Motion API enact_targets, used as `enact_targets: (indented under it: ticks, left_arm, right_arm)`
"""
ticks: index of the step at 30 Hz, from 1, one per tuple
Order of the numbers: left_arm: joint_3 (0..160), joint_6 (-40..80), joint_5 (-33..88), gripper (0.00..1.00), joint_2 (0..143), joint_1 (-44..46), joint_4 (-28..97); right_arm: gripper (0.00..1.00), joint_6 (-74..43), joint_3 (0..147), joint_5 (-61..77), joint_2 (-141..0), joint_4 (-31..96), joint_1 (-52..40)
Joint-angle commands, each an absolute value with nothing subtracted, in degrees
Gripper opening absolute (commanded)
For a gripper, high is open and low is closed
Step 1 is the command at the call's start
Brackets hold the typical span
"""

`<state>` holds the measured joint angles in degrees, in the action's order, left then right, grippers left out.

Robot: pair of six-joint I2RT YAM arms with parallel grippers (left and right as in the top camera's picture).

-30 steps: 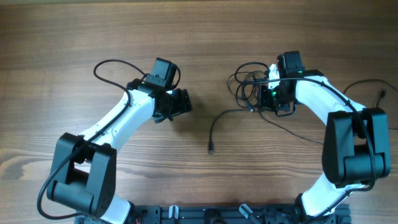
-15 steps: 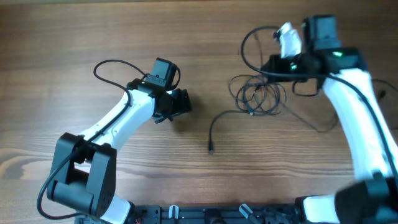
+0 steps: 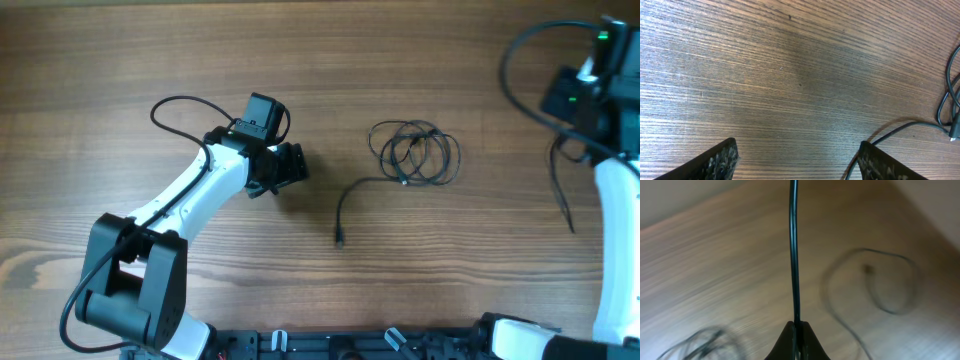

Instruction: Untangle cables

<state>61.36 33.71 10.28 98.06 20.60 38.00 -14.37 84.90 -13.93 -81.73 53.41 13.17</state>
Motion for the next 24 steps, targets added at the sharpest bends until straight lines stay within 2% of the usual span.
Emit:
enact_targets:
  ticks: [1, 3, 4, 5, 7, 9, 13, 17, 24]
  left_arm:
    - [61.82, 33.28, 9.52, 0.79, 98.41, 20.4, 38.04]
    - [61.82, 33.28, 9.52, 0.79, 98.41, 20.4, 38.04]
    - [61.82, 33.28, 9.52, 0.79, 98.41, 20.4, 38.02]
    - [61.82, 33.28, 9.52, 0.79, 98.41, 20.38, 38.0]
    - [61.82, 33.28, 9.52, 0.79, 98.41, 20.38, 38.0]
    - [61.82, 33.26, 9.52, 0.79, 98.41, 20.4, 38.02]
    - [61.82, 33.28, 9.52, 0.79, 98.41, 20.38, 38.0]
    - [61.82, 33.28, 9.52, 0.79, 98.41, 20.4, 38.0]
    - [61.82, 33.28, 9.52, 0.8, 98.41, 20.4, 38.02]
  right_arm:
    - [0.04, -19.68, 85.01, -19.53, -84.33, 54.39, 20.29]
    - [0.06, -19.59, 85.01, -17.91, -85.73, 54.59, 23.81]
    - [0.33, -19.59, 85.01, -16.53, -86.19, 54.59, 24.97]
    - [0.5, -19.55, 85.01, -15.0, -86.8, 54.61, 25.93]
    - [0.7, -19.55, 85.01, -10.81, -87.96, 54.61, 27.31]
    - [0.81, -19.51, 85.01, -5.32, -89.38, 54.74, 27.62]
    - [0.85, -18.55, 85.01, 4.4, -90.67, 55.4, 27.03]
    - [0.85, -11.79, 84.86, 17.28, -91.9, 56.64, 25.08]
    - [0.81, -2.7, 84.68, 19.55, -95.26, 58.15, 17.63]
